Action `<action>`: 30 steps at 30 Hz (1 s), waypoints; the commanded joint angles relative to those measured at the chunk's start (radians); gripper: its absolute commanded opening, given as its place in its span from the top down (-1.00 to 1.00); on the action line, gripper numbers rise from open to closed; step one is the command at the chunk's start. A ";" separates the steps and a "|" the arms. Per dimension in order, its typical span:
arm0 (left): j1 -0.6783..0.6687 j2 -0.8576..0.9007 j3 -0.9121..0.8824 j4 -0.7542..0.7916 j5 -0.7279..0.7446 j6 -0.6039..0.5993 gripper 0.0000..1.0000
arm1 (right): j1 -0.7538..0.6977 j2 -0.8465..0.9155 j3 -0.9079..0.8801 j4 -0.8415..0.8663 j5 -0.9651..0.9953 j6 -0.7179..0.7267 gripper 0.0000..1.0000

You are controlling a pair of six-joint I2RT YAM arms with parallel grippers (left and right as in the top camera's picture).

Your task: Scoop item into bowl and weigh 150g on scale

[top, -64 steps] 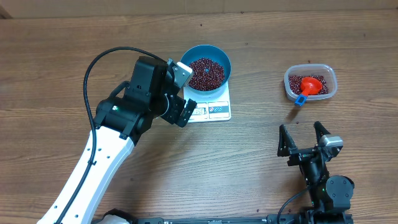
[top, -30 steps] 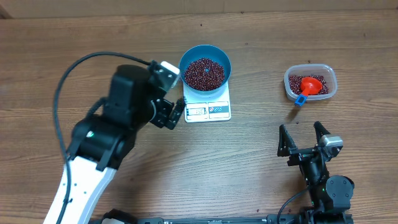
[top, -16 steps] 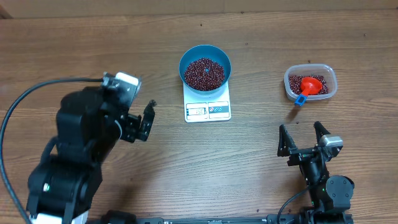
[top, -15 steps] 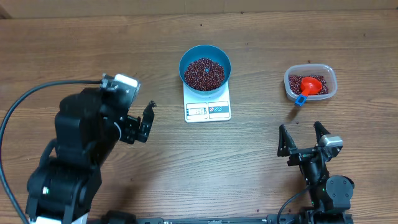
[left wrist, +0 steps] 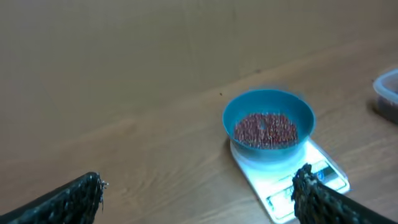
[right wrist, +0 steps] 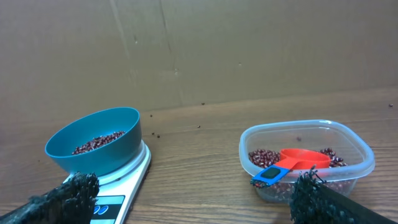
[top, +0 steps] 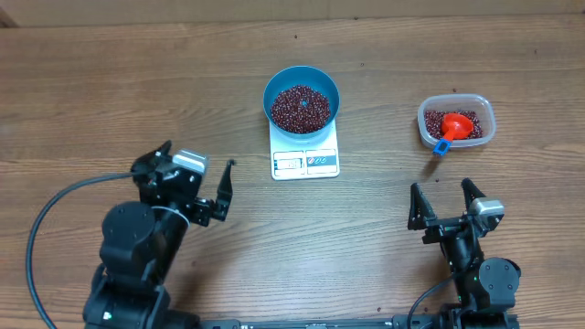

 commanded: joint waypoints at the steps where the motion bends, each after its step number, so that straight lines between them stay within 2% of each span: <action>1: 0.006 -0.076 -0.144 0.113 0.050 0.010 -0.99 | 0.006 -0.012 -0.011 0.004 0.009 0.004 -1.00; 8: 0.017 -0.269 -0.422 0.368 0.053 0.030 -0.99 | 0.006 -0.012 -0.011 0.004 0.009 0.004 -1.00; 13: 0.052 -0.391 -0.559 0.432 0.071 0.038 -0.99 | 0.006 -0.012 -0.011 0.004 0.009 0.003 -1.00; 22: 0.075 -0.583 -0.684 0.384 0.082 0.094 -0.99 | 0.006 -0.012 -0.011 0.004 0.009 0.003 -1.00; 27: 0.082 -0.592 -0.691 0.288 0.078 0.108 -0.99 | 0.006 -0.012 -0.011 0.004 0.009 0.003 -1.00; 30: 0.083 -0.592 -0.691 0.264 0.051 0.073 -0.99 | 0.006 -0.012 -0.011 0.004 0.009 0.003 -1.00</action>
